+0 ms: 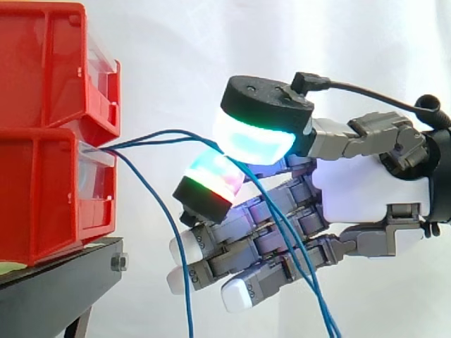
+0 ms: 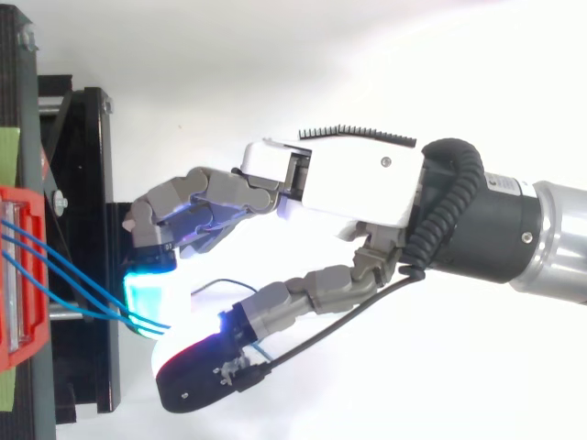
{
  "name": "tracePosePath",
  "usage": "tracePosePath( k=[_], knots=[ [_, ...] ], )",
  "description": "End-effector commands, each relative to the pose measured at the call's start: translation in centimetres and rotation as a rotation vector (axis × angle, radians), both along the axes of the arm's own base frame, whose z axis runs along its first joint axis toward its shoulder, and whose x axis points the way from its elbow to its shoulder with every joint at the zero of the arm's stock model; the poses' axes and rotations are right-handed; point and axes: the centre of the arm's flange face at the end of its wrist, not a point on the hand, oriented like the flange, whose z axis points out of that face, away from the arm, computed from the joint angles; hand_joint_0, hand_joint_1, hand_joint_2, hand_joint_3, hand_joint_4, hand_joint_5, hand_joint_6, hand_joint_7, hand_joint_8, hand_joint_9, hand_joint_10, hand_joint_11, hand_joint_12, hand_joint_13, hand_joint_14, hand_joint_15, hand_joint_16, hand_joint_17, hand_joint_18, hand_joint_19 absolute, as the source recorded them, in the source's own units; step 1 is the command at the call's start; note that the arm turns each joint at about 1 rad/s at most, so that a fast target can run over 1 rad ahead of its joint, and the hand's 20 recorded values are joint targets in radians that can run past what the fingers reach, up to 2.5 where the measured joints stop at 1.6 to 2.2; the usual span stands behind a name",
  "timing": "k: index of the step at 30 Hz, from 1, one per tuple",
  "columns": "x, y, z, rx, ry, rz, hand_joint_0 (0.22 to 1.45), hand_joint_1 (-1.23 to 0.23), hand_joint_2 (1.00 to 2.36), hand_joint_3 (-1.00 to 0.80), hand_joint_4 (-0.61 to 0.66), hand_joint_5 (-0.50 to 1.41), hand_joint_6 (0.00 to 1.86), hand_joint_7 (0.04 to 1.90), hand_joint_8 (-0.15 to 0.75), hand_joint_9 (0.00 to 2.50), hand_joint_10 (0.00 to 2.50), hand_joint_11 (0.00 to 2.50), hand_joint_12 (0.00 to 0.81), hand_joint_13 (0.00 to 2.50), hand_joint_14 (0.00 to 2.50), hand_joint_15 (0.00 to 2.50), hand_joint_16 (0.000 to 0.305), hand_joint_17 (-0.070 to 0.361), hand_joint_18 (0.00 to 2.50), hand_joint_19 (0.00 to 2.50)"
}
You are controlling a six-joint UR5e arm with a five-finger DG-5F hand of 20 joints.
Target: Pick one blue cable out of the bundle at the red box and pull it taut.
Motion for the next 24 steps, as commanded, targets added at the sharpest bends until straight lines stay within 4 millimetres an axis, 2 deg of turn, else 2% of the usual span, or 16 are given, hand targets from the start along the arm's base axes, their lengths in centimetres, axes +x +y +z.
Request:
tracePosePath(
  k=[1, 9, 14, 17, 19, 20, 24],
  knots=[
    [-0.03, -0.01, -0.06, 0.0, 0.001, 0.0, 0.61, -0.75, 1.0, -0.47, 0.09, -0.15, 0.81, 1.31, 0.26, 0.65, 0.01, 0.47, 0.39, 0.44, 0.0, 0.11, 0.052, 0.118, 0.64, 0.39],
    [0.0, 0.01, 0.02, 0.002, -0.001, 0.001, 0.58, -0.73, 1.02, -0.17, 0.01, -0.15, 0.78, 1.3, 0.252, 0.65, 0.01, 0.45, 0.392, 0.44, 0.0, 0.12, 0.053, 0.12, 0.63, 0.41],
    [0.0, 0.01, 0.02, 0.002, -0.001, 0.001, 0.63, -0.82, 1.02, -0.09, 0.05, -0.2, 0.83, 1.24, 0.264, 0.61, 0.01, 0.49, 0.395, 0.42, 0.0, 0.11, 0.054, 0.121, 0.62, 0.39],
    [0.0, 0.01, 0.02, 0.002, -0.001, 0.001, 0.71, -0.84, 1.02, -0.21, 0.08, -0.22, 0.84, 1.21, 0.26, 0.57, 0.01, 0.5, 0.395, 0.42, 0.0, 0.1, 0.053, 0.12, 0.61, 0.36],
    [0.0, 0.01, 0.02, 0.002, -0.001, 0.001, 0.72, -0.88, 1.0, -0.43, 0.09, -0.22, 0.84, 1.19, 0.255, 0.56, 0.01, 0.5, 0.394, 0.42, 0.0, 0.1, 0.054, 0.121, 0.63, 0.35],
    [0.0, 0.01, 0.02, 0.002, -0.001, 0.001, 0.72, -0.87, 1.0, -0.48, 0.09, -0.22, 0.84, 1.19, 0.255, 0.56, 0.01, 0.5, 0.394, 0.43, 0.0, 0.1, 0.054, 0.121, 0.63, 0.34],
    [-0.03, 0.0, -0.06, 0.001, 0.001, 0.001, 0.64, -0.79, 1.0, -0.5, 0.11, -0.19, 0.83, 1.21, 0.253, 0.62, 0.01, 0.5, 0.39, 0.45, 0.0, 0.11, 0.053, 0.12, 0.65, 0.36]
  ],
)
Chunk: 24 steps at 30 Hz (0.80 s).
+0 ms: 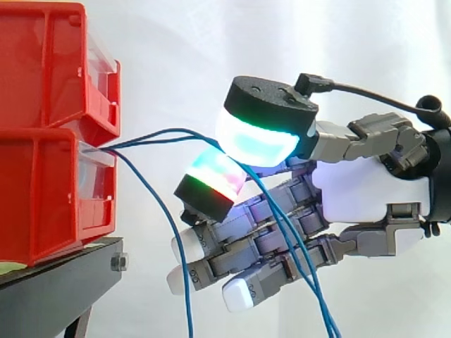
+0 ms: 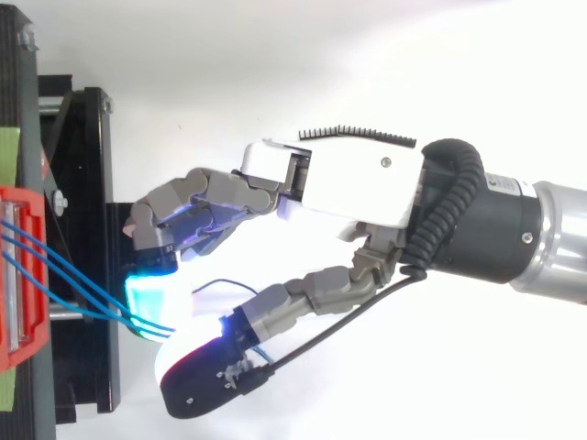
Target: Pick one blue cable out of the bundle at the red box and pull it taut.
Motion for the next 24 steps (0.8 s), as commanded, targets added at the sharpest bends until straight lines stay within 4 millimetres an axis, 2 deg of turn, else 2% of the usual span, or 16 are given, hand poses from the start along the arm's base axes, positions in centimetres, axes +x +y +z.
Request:
tracePosePath(
  k=[1, 5, 9, 12, 18, 24],
  knots=[
    [-0.03, -0.01, -0.06, 0.0, 0.001, 0.0, 0.61, -0.77, 1.0, -0.5, 0.12, -0.18, 0.82, 1.21, 0.258, 0.63, 0.01, 0.51, 0.391, 0.46, 0.0, 0.11, 0.053, 0.12, 0.65, 0.37],
    [0.0, 0.0, 0.01, 0.0, 0.0, 0.0, 0.55, -0.71, 1.0, -0.5, 0.14, -0.18, 0.81, 1.21, 0.269, 0.65, 0.01, 0.51, 0.4, 0.46, 0.0, 0.12, 0.055, 0.124, 0.66, 0.38],
    [0.0, 0.0, 0.01, 0.002, 0.0, 0.0, 0.48, -0.59, 1.0, -0.5, 0.17, -0.17, 0.81, 1.2, 0.304, 0.67, 0.01, 0.5, 0.434, 0.48, 0.0, 0.13, 0.061, 0.137, 0.69, 0.39],
    [0.0, 0.0, 0.01, 0.0, 0.0, 0.0, 0.48, -0.55, 1.0, -0.5, 0.16, -0.17, 0.8, 1.19, 0.311, 0.69, 0.01, 0.5, 0.438, 0.48, 0.0, 0.14, 0.062, 0.139, 0.69, 0.4],
    [0.0, -0.02, 0.01, 0.0, 0.0, -0.002, 0.54, -0.67, 1.0, -0.5, 0.16, -0.17, 0.78, 1.28, 0.301, 0.66, 0.01, 0.52, 0.417, 0.46, 0.0, 0.15, 0.057, 0.129, 0.64, 0.42],
    [0.0, -0.02, 0.01, 0.0, 0.0, -0.002, 0.56, -0.75, 1.0, -0.43, 0.17, -0.21, 0.82, 1.22, 0.315, 0.6, 0.01, 0.53, 0.413, 0.43, 0.0, 0.15, 0.057, 0.128, 0.62, 0.42]
  ],
)
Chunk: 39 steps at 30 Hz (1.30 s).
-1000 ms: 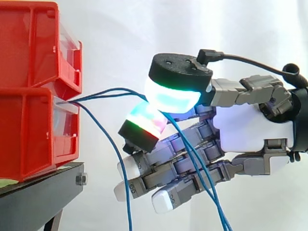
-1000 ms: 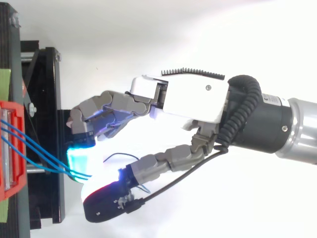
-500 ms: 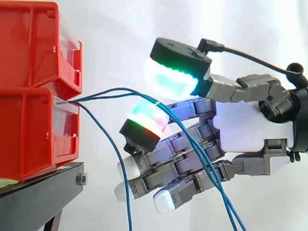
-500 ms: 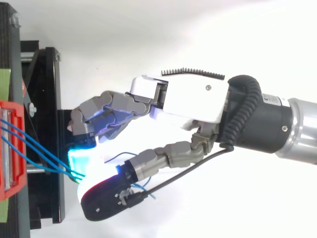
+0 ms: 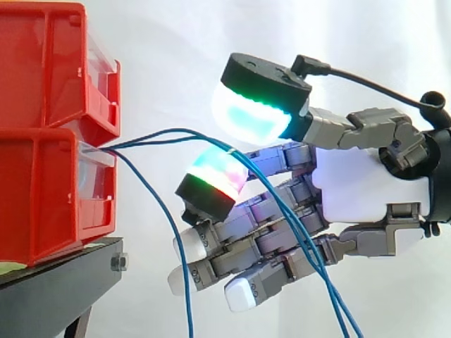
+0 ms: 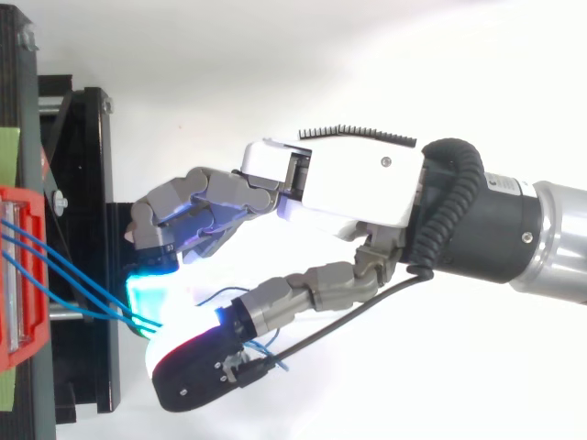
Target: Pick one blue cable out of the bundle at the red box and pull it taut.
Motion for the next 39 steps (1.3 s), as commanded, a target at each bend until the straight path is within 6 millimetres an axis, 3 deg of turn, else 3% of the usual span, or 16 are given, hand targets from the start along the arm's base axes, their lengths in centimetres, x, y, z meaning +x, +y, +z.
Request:
tracePosePath(
  k=[1, 6, 10, 18, 22, 39],
  knots=[
    [0.0, 0.0, 0.0, 0.0, 0.0, 0.0, 0.55, -0.76, 1.0, -0.47, 0.17, -0.21, 0.82, 1.21, 0.318, 0.59, 0.01, 0.54, 0.417, 0.43, 0.0, 0.15, 0.058, 0.13, 0.62, 0.41],
    [0.0, 0.0, 0.0, 0.0, 0.0, 0.0, 0.52, -0.77, 1.0, -0.5, 0.19, -0.22, 0.83, 1.18, 0.327, 0.57, 0.01, 0.54, 0.431, 0.44, 0.0, 0.14, 0.06, 0.135, 0.63, 0.4],
    [-0.03, -0.01, -0.07, 0.0, 0.002, 0.0, 0.57, -0.8, 1.0, -0.5, 0.17, -0.21, 0.82, 1.2, 0.318, 0.58, 0.01, 0.54, 0.417, 0.44, 0.0, 0.14, 0.057, 0.129, 0.62, 0.41],
    [0.0, 0.0, 0.0, 0.0, 0.0, 0.0, 0.61, -0.78, 1.02, -0.27, 0.13, -0.2, 0.83, 1.25, 0.311, 0.63, 0.01, 0.54, 0.411, 0.46, 0.0, 0.15, 0.056, 0.126, 0.64, 0.42],
    [0.0, 0.0, 0.0, 0.001, 0.0, 0.0, 0.59, -0.7, 1.02, -0.26, 0.1, -0.17, 0.8, 1.27, 0.296, 0.67, 0.01, 0.52, 0.409, 0.46, 0.0, 0.15, 0.056, 0.126, 0.63, 0.43],
    [0.0, 0.12, 0.0, 0.001, 0.0, 0.001, 0.57, -0.63, 1.02, -0.18, 0.09, -0.14, 0.73, 1.29, 0.291, 0.69, 0.01, 0.49, 0.413, 0.45, 0.0, 0.15, 0.057, 0.128, 0.61, 0.44]
  ],
)
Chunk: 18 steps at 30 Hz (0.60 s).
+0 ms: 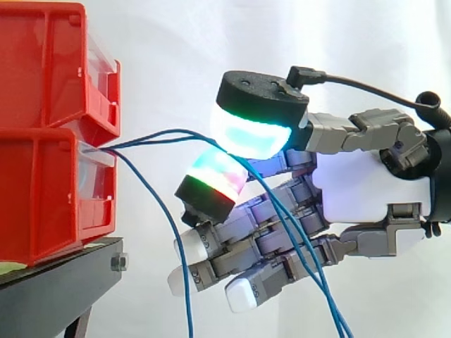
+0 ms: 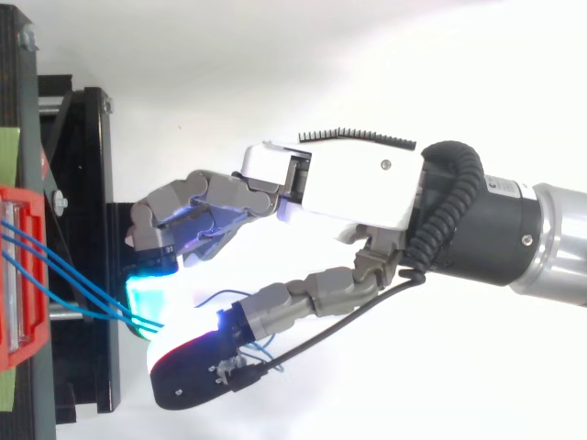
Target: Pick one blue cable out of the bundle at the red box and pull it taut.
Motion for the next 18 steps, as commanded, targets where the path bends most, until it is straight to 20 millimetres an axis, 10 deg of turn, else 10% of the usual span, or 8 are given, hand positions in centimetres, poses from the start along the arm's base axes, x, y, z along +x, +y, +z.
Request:
tracePosePath(
  k=[1, 18],
  knots=[
    [0.01, 0.08, 0.01, 0.001, 0.0, 0.001, 0.58, -0.67, 1.02, -0.15, 0.11, -0.16, 0.74, 1.28, 0.29, 0.67, 0.01, 0.51, 0.411, 0.45, 0.0, 0.15, 0.056, 0.126, 0.6, 0.43],
    [0.0, -0.04, 0.01, 0.001, 0.0, 0.0, 0.69, -0.86, 1.0, -0.5, 0.17, -0.19, 0.82, 1.21, 0.282, 0.66, 0.01, 0.56, 0.4, 0.48, 0.0, 0.13, 0.054, 0.122, 0.67, 0.37]
  ],
)
